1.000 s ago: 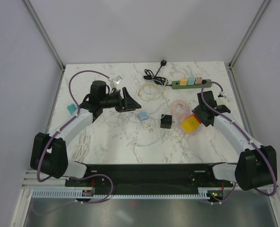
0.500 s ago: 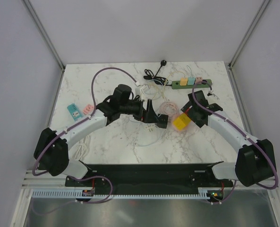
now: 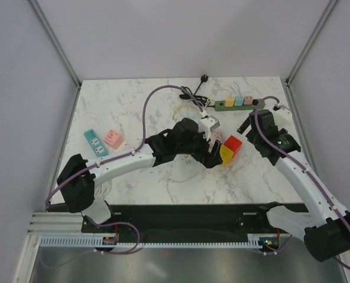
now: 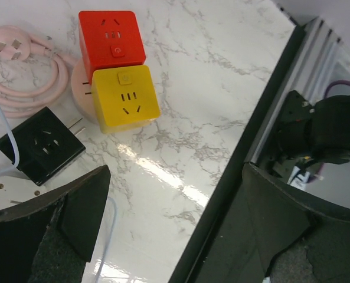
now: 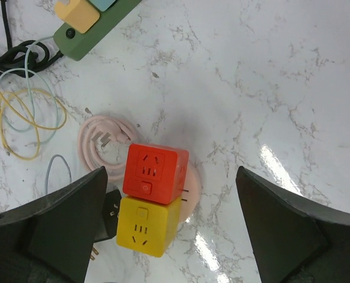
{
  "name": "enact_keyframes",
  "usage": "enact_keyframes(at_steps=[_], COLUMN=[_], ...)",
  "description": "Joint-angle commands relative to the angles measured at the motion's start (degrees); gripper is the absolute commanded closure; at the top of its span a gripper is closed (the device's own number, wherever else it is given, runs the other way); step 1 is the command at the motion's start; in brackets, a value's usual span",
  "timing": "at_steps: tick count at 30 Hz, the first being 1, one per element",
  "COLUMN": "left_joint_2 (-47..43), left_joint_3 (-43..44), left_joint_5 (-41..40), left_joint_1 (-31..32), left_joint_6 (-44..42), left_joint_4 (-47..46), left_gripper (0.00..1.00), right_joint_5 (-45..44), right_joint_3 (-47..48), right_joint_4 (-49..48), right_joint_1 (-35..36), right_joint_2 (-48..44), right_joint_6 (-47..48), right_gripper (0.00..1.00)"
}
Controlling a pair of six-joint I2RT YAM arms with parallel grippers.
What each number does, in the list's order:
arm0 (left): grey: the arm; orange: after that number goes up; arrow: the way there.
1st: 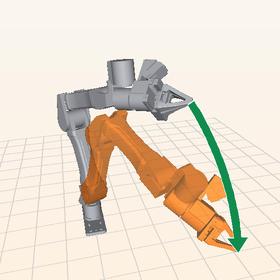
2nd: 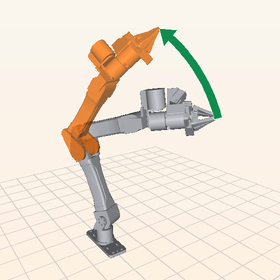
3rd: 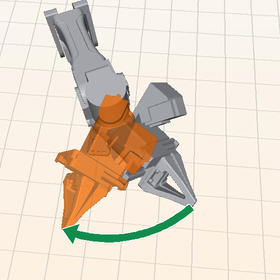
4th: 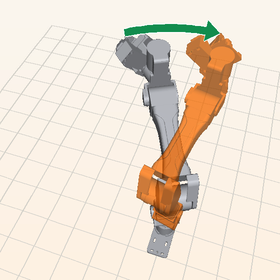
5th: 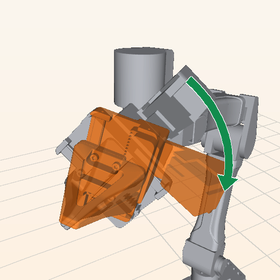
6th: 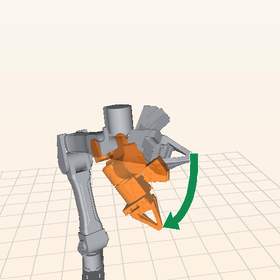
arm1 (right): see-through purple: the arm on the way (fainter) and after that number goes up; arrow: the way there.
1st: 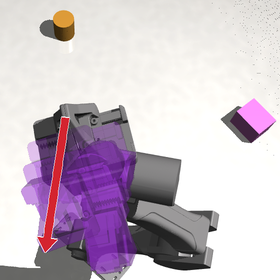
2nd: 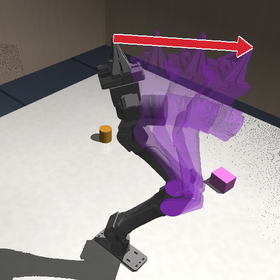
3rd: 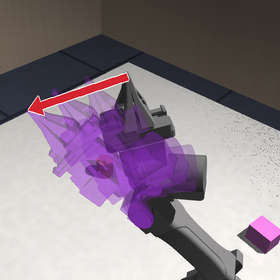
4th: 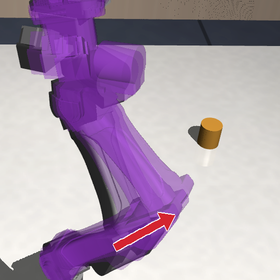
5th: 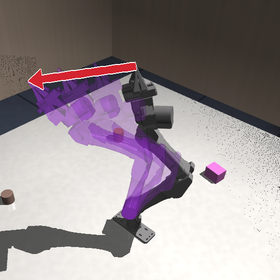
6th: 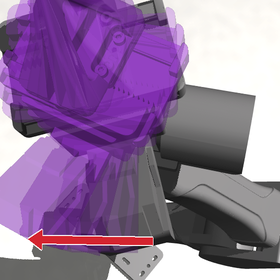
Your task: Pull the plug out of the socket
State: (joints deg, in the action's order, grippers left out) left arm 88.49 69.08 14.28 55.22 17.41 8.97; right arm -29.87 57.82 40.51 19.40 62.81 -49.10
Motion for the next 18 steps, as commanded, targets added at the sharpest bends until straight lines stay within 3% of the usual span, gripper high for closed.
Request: enact_keyframes(at_steps=[1,6,10,18], left_joint_2=[4.31,12.58,17.59,25.23], left_joint_3=[2.99,8.42,12.56,18.19], left_joint_5=[-10.94,-11.65,-11.38,-12.79], left_joint_1=[2.08,2.35,2.61,3.22], left_joint_6=[-6.77,-8.44,-8.97,-11.17], left_joint_4=[-1.5,-1.24,-1.15,-0.62], left_gripper=[0.0,0.0,0.0,0.0], right_joint_5=[-0.38,7.44,20.16,34.17], right_joint_3=[0.54,-5.87,-10.53,-16.51], right_joint_4=[2.56,-1.3,-4.73,-13.17], right_joint_1=[-1.9,-8.75,-16.12,-19.05], right_joint_2=[-3.2,-7.17,-6.91,-8.04], right_joint_6=[4.62,6.91,9.72,12.71], right_gripper=[0.02,0.02,0.02,0.03])
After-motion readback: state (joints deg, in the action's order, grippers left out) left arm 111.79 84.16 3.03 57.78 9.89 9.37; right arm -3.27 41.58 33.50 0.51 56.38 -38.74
